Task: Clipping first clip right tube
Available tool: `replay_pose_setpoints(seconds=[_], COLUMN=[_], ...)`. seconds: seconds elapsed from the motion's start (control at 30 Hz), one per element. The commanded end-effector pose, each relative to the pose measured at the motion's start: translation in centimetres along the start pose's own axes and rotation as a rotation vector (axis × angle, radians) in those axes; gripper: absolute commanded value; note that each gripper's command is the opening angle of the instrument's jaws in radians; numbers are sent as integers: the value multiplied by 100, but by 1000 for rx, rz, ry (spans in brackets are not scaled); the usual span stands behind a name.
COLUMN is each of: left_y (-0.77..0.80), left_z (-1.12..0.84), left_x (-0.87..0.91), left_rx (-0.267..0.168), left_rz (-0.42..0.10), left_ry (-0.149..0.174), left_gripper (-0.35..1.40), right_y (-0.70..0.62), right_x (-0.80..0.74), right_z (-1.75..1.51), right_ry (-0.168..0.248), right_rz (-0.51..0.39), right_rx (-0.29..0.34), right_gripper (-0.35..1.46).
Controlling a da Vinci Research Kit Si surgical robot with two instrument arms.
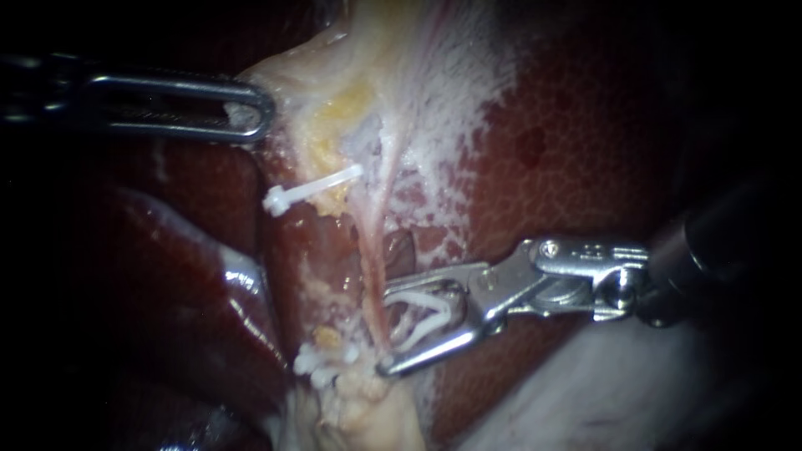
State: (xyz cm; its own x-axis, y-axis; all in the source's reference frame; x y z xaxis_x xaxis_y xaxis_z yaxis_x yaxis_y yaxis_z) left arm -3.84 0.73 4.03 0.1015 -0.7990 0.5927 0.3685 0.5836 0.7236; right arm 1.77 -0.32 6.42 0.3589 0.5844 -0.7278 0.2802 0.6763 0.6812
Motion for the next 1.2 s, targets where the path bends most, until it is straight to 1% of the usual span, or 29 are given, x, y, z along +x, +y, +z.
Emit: replay_pose_setpoints(seconds=[0.03, 0.07, 0.17, 0.3, 0.4, 0.53, 0.63, 0.93, 1.1, 1.2], left_y=[0, 0, -1, -1, -1, -1, -1, -1, -1, -1], left_z=[0, 0, 0, 0, 0, 0, 0, -1, -1, -1], left_x=[0, 0, 0, 0, 0, 0, 0, 0, 0, 0], left_rx=[0, 0, 0, 0, 0, 0, 0, 0, 0, 0], left_rz=[0, 0, 0, 0, 0, 0, 0, 0, 0, 0], left_ry=[0, 0, 0, 0, 0, 0, 0, 0, 0, 0], left_gripper=[-35, -35, -35, -35, -35, -35, -35, -35, -35, -35], right_y=[0, -1, -6, -15, -21, -26, -28, -32, -32, -30], right_x=[0, 0, 2, 5, 9, 10, 10, 6, 5, 4], right_z=[0, 0, 3, 11, 17, 20, 18, 10, 6, 5], right_ry=[-1, -6, -1, 15, 40, 44, 54, 43, 36, 35], right_rz=[0, 0, -1, -8, 8, 17, 45, 67, 68, 74], right_rx=[6, 11, 33, 60, 89, 115, 136, 171, 190, 190], right_gripper=[56, 56, 54, 54, 53, 53, 53, 46, 43, 40])
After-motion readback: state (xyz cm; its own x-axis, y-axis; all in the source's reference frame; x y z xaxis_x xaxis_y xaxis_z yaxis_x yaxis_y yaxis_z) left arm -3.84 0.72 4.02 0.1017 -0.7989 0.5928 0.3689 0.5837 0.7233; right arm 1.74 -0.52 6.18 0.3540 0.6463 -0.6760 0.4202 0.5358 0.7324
